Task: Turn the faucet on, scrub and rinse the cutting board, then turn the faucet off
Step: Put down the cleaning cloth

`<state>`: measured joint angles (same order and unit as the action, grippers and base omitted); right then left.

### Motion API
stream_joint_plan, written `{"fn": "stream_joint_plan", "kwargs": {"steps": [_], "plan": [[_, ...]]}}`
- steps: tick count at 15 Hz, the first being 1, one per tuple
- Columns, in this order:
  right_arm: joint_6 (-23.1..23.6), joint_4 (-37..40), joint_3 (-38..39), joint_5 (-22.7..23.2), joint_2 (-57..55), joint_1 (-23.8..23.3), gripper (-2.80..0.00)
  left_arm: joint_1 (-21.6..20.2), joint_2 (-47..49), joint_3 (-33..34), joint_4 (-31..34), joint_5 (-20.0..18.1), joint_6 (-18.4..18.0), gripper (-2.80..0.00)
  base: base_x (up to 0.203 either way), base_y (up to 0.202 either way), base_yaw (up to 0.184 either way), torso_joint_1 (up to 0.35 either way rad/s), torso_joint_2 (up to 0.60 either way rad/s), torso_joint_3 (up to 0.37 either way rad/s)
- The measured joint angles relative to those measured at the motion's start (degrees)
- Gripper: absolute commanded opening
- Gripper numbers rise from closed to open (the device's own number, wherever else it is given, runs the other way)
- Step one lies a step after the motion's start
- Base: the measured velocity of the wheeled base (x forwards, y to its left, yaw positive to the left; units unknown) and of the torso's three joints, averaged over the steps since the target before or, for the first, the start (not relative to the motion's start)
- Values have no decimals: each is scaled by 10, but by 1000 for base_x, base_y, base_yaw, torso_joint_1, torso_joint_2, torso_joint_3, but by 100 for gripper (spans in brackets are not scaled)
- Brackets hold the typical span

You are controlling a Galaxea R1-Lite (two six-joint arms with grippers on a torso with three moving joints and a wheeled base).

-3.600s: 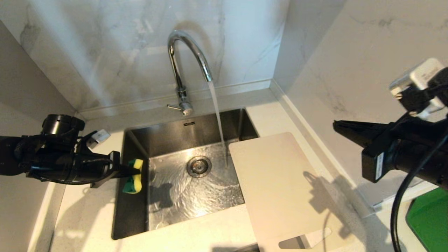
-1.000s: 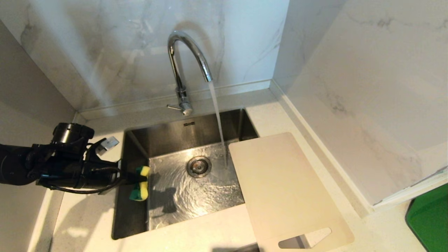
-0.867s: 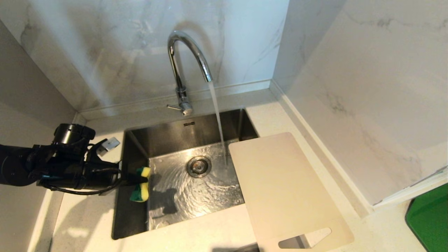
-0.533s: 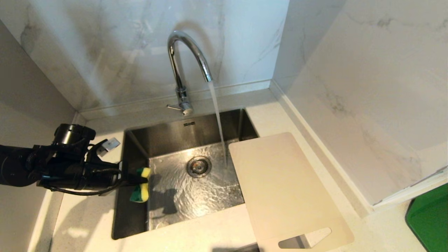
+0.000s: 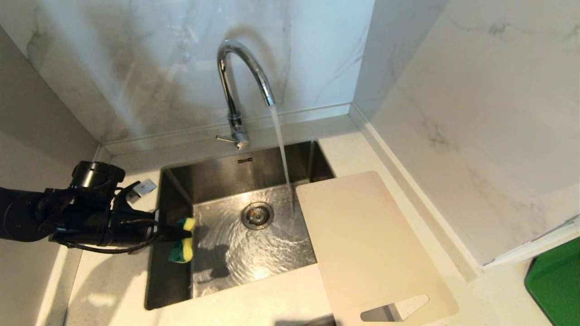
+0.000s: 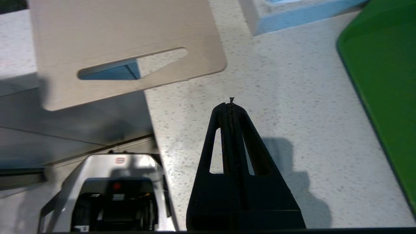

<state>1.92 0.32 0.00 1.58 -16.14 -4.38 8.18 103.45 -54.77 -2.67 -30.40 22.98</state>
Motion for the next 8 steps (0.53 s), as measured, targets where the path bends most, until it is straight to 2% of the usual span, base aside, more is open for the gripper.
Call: {"fn": "stream_joint_plan", "kwargs": {"steps": [8], "plan": [[-16,2,0,-14,50,35,-280,0,0,0,-1,0,0,-280,0,0,0,0,0,0]]}}
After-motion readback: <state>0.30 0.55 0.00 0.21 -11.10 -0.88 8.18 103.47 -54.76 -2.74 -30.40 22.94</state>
